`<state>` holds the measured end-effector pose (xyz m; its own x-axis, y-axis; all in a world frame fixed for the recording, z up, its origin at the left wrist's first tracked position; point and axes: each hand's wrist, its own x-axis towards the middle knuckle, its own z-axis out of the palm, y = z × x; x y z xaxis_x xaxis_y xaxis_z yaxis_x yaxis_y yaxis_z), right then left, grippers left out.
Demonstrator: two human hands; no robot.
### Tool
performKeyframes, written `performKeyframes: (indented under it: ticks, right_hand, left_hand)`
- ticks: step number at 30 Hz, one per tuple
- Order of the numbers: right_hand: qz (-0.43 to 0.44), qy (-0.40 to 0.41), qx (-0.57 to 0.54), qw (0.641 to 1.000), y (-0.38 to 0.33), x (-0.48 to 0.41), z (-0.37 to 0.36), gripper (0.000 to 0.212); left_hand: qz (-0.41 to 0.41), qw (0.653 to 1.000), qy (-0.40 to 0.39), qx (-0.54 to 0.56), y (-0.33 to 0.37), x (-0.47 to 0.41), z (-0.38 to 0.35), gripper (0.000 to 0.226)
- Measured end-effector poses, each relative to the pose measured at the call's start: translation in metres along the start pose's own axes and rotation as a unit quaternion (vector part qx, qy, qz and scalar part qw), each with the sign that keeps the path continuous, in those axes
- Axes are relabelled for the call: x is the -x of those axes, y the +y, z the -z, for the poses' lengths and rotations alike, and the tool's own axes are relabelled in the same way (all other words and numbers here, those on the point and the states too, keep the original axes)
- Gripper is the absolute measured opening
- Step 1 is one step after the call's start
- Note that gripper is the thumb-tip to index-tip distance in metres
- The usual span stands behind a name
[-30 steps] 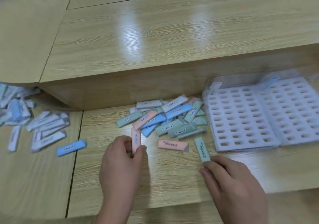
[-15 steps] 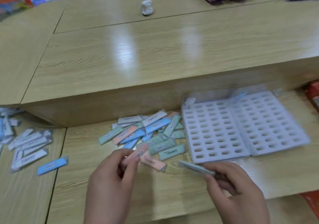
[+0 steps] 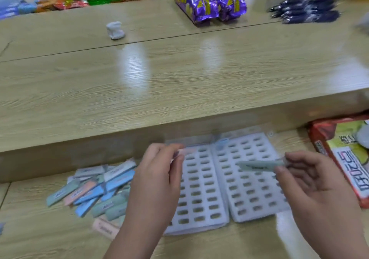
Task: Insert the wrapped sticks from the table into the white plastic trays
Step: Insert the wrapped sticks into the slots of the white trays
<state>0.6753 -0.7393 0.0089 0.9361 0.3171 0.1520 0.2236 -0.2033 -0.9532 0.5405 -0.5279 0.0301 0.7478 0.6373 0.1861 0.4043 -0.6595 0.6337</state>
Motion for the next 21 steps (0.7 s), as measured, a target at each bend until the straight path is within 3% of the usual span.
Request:
performKeyframes:
  ticks: [9, 14, 19, 21]
  right_hand:
    - [0.085, -0.023, 0.117, 0.989, 0.009, -0.067, 0.013, 0.017]
    - [0.165, -0.043, 0.178, 0.969, 0.018, -0.087, 0.018, 0.02]
    - [0.219, -0.071, 0.24, 0.943, 0.03, -0.093, 0.019, 0.006]
    - [0.233, -0.094, 0.258, 0.933, 0.032, -0.096, 0.018, 0.01]
  left_hand:
    - [0.016, 0.996, 0.029, -0.082, 0.015, -0.02, -0.038, 0.011]
    - [-0.068, 0.985, 0.051, -0.149, 0.007, -0.021, -0.048, 0.011]
    - [-0.119, 0.982, 0.055, -0.136, 0.002, -0.023, -0.054, 0.015]
    - [-0.13, 0.982, 0.062, -0.122, 0.001, -0.025, -0.055, 0.02]
